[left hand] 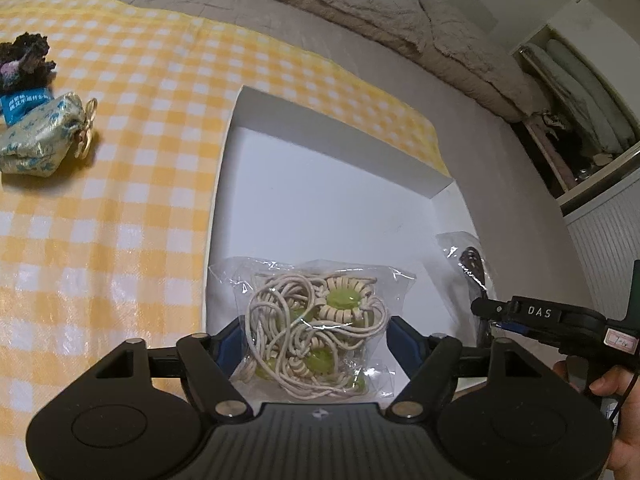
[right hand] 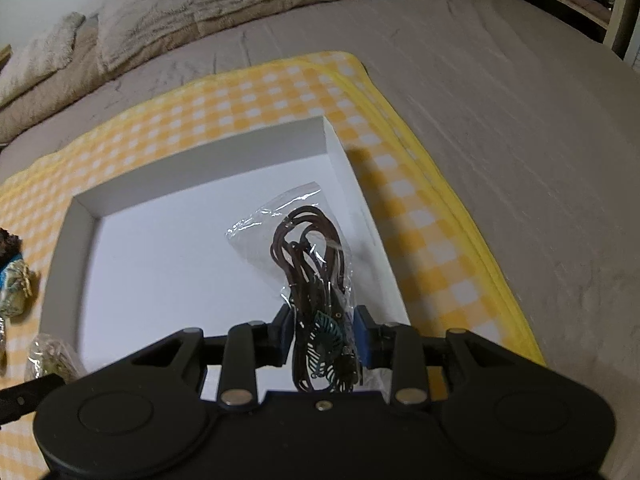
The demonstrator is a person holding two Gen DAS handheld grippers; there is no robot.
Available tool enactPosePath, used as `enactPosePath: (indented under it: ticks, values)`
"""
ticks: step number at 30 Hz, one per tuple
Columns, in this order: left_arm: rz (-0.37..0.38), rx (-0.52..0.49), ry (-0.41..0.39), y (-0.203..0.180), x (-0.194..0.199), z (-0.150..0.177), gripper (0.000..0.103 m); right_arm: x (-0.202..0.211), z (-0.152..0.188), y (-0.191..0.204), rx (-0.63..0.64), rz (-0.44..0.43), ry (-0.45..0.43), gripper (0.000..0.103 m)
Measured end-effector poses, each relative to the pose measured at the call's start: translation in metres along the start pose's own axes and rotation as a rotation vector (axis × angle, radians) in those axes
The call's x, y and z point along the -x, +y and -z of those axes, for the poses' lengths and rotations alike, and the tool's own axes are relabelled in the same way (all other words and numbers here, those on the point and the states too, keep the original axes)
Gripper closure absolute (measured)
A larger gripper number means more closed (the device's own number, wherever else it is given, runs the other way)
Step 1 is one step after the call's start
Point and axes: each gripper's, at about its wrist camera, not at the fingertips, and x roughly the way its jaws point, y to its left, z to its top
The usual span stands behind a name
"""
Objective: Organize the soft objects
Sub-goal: 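Carry both held bags over the white tray with both tools, then lower both bags into the tray and open both tools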
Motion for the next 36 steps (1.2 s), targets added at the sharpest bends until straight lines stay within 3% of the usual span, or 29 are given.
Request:
enactPosePath:
  ticks: [2, 9, 13, 21, 36]
  values:
    - [-0.016, 0.009, -0.003, 0.001, 0.0, 0.001, 0.015, -0.002, 0.002, -0.002, -0.023, 0.006, 0.009, 0.065]
    - [-0.008, -0.002, 0.014, -0.001, 0.003, 0.002, 0.01, 0.0, 0.006, -0.006, -0.039, 0.032, 0.03, 0.044]
    - [-0.016, -0.025, 0.018, -0.004, 0.007, 0.004, 0.009, 0.004, 0.007, -0.004, -0.021, 0.039, 0.025, 0.042]
    - [-0.013, -0.078, -0.006, -0.01, 0.018, 0.001, 0.004, 0.017, 0.008, 0.009, 0.055, 0.032, -0.007, 0.026]
    - [-0.035, -0.227, -0.066, -0.025, 0.044, 0.003, 0.0, 0.053, 0.016, 0.018, 0.145, 0.001, -0.083, 0.008]
